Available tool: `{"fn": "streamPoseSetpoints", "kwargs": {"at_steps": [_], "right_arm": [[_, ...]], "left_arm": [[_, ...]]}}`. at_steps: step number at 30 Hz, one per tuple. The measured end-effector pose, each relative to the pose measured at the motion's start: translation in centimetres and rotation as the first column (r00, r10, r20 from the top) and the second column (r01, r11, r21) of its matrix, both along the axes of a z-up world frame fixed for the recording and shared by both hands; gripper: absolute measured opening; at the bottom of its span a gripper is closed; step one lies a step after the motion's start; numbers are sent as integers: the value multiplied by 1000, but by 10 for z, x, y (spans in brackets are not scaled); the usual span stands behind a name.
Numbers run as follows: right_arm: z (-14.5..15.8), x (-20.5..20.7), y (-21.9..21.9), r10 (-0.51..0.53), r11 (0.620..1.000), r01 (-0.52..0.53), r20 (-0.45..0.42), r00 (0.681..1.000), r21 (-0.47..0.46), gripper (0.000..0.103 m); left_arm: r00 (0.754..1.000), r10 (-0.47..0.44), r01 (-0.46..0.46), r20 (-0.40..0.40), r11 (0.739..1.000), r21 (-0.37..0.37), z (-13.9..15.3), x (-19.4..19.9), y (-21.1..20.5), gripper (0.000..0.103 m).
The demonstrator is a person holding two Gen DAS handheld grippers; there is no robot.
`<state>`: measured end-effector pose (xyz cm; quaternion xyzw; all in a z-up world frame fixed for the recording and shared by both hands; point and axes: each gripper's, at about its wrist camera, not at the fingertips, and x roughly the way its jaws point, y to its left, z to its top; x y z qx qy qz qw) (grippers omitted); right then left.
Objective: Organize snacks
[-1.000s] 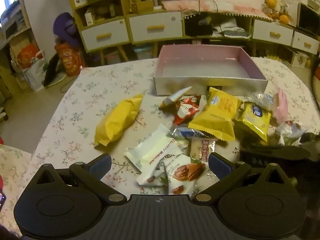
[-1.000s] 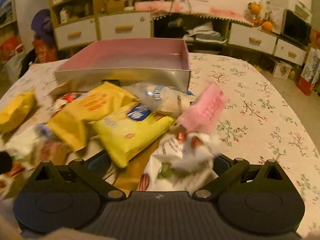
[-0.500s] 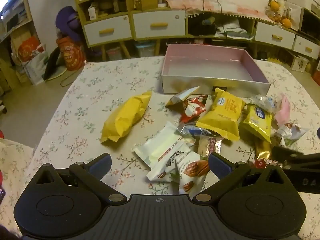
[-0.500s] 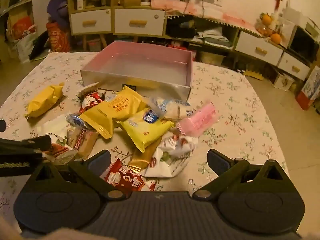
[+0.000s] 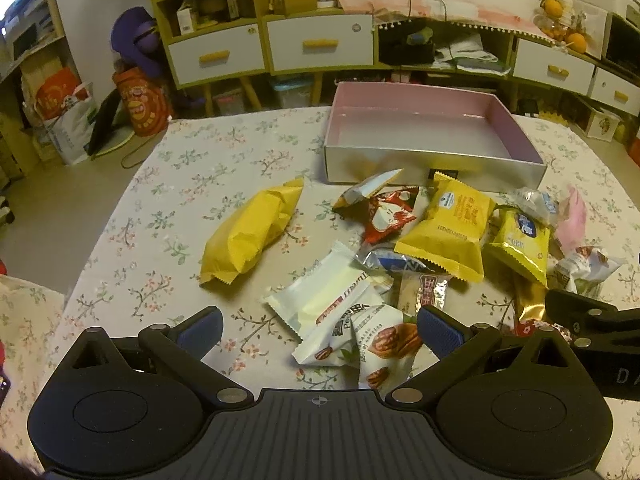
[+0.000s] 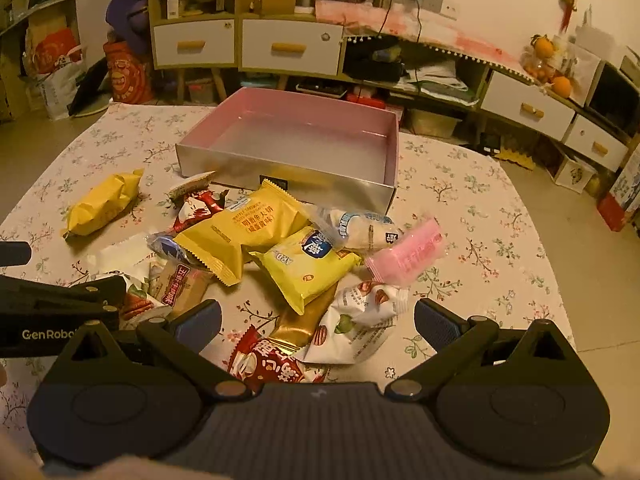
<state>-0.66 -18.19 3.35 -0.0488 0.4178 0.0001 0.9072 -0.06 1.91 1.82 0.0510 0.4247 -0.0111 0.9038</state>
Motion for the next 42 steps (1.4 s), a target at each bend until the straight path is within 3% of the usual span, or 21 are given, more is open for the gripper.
{"fn": "streamPoseSetpoints", "kwargs": {"at_steps": [42], "right_arm": [[-1, 0, -4, -29, 999, 29, -4, 1000, 14, 103]], "left_arm": [[1000, -10, 10, -12, 1000, -2, -2, -1, -2, 103]]}}
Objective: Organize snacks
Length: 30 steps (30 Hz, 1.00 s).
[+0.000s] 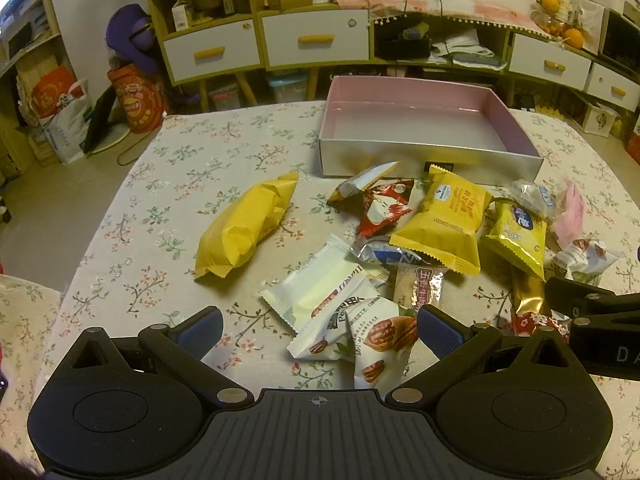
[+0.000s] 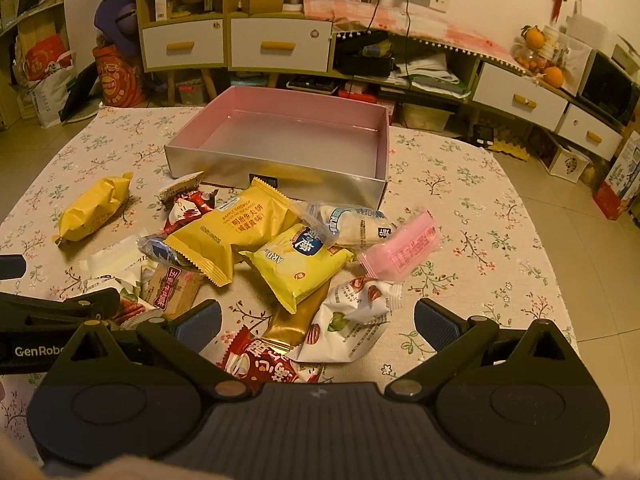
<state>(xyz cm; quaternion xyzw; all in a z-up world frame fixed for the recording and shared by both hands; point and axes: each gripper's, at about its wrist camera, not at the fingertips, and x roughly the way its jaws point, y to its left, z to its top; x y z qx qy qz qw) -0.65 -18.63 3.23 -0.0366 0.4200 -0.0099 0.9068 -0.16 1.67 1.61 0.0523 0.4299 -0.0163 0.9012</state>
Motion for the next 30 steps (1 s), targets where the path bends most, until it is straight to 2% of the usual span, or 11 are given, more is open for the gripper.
{"fn": "streamPoseSetpoints", "kwargs": {"at_steps": [20, 26, 30], "right_arm": [[-4, 1, 1, 3, 1000, -3, -4, 1000, -26, 103], [2, 2, -1, 80, 996, -79, 33, 996, -33, 103], [3, 6, -4, 149, 989, -149, 5, 989, -24, 103]], "left_arm": [[1000, -2, 2, -13, 1000, 8, 0, 3, 6, 103], [999, -40, 40, -14, 999, 18, 2, 5, 10, 103], [995, -98, 98, -4, 995, 25, 5, 7, 14, 103]]}}
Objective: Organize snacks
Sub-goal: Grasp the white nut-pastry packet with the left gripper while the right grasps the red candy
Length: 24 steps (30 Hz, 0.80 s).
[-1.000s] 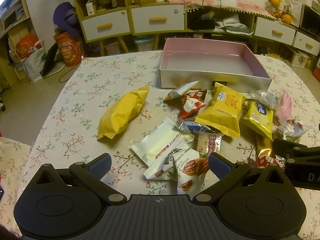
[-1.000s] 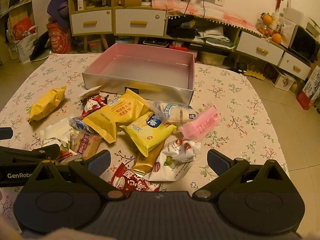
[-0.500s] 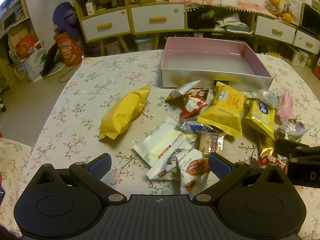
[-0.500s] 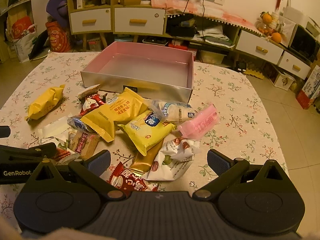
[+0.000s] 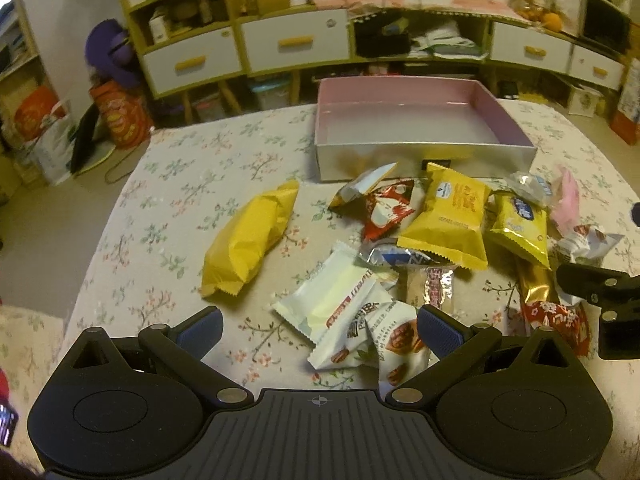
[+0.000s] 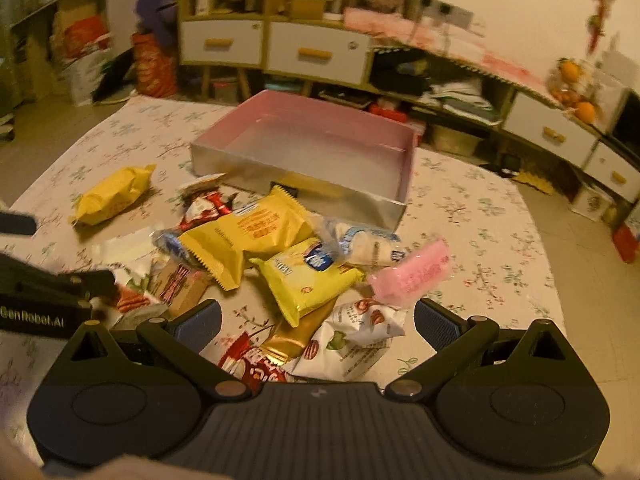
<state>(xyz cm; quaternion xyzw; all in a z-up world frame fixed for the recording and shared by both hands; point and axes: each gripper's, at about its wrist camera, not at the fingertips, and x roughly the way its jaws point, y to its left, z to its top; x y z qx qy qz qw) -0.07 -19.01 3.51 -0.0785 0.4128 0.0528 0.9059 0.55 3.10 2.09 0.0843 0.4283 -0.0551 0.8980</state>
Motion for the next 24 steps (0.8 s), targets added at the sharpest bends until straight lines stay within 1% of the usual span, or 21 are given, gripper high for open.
{"fn": "streamPoseSetpoints", "kwargs": {"at_steps": [4, 6, 9, 11, 12, 13, 16, 18, 19, 23, 24], "right_arm": [[-3, 6, -4, 50, 998, -47, -61, 997, 48, 103], [-4, 7, -4, 85, 994, -78, -88, 992, 74, 101], [-5, 6, -2, 117, 988, -102, -129, 985, 120, 94], [-8, 5, 1, 137, 983, -112, -166, 977, 148, 91], [-10, 4, 3, 151, 980, -123, -187, 971, 155, 87], [-12, 3, 5, 160, 980, -131, -200, 967, 152, 83], [-20, 3, 10, 183, 979, -157, -226, 957, 129, 80], [-25, 4, 11, 195, 977, -166, -248, 949, 135, 77], [-27, 4, 12, 201, 976, -170, -258, 945, 139, 75], [-34, 7, 17, 210, 975, -182, -274, 938, 126, 70], [-35, 8, 18, 209, 975, -180, -280, 937, 127, 68]], "left_arm": [[997, -71, 69, -29, 996, -52, 1, 4, 7, 103], [992, -122, 119, -37, 989, -83, 1, 5, 8, 102], [982, -184, 176, -44, 974, -142, 2, 4, 10, 98], [974, -221, 209, -48, 962, -174, 1, 3, 7, 96], [970, -239, 227, -50, 957, -179, -1, 2, 4, 91], [966, -251, 238, -56, 956, -173, -3, 1, 1, 88], [956, -280, 267, -81, 953, -146, -13, 2, -7, 83], [951, -293, 279, -97, 951, -133, -19, 3, -10, 80], [949, -300, 286, -103, 950, -128, -21, 3, -12, 77], [946, -308, 299, -102, 949, -97, -27, 3, -16, 69], [945, -310, 301, -102, 949, -92, -27, 4, -16, 66]]}}
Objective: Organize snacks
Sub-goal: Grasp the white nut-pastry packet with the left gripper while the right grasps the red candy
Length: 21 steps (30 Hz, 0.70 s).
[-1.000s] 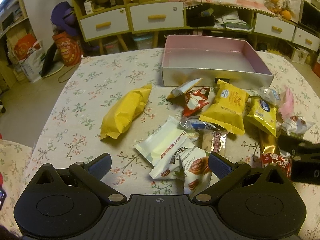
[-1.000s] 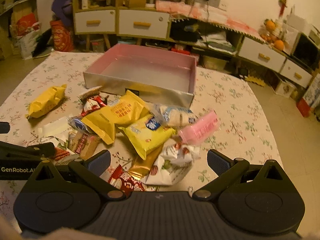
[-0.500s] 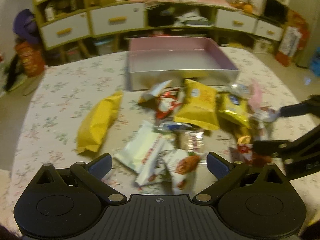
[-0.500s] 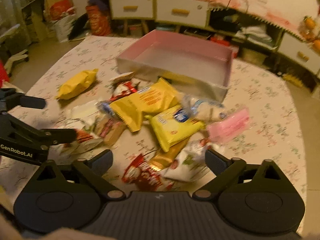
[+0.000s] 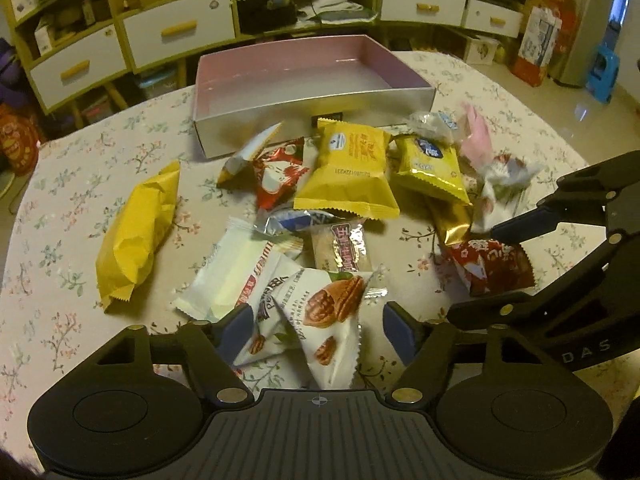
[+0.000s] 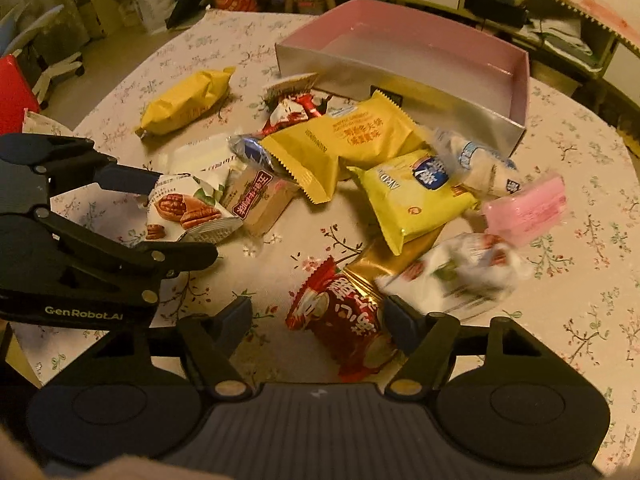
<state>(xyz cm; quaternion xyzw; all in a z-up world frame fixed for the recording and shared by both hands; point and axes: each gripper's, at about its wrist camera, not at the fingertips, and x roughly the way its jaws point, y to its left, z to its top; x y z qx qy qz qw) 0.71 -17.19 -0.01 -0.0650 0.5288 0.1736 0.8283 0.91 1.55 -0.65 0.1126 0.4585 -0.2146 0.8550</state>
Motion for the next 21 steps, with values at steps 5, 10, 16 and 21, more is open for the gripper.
{"fn": "streamPoseSetpoints", "kwargs": {"at_steps": [5, 10, 16, 21], "right_arm": [[-9, 5, 2, 4, 999, -4, -10, 1000, -39, 58], [-8, 2, 5, 17, 998, -16, 15, 1000, -62, 34], [-8, 2, 7, 26, 998, -24, 23, 999, -66, 23], [-7, 2, 4, 19, 998, -18, 23, 1000, -54, 23]], "left_arm": [[1000, 2, -2, -7, 1000, 4, -5, 2, 0, 57], [1000, 12, -12, 7, 1000, -4, -6, 4, 0, 50], [1000, 18, -18, 11, 1000, -17, -5, 4, 2, 48], [999, 28, -27, 17, 999, -37, 1, 4, 6, 47]]}}
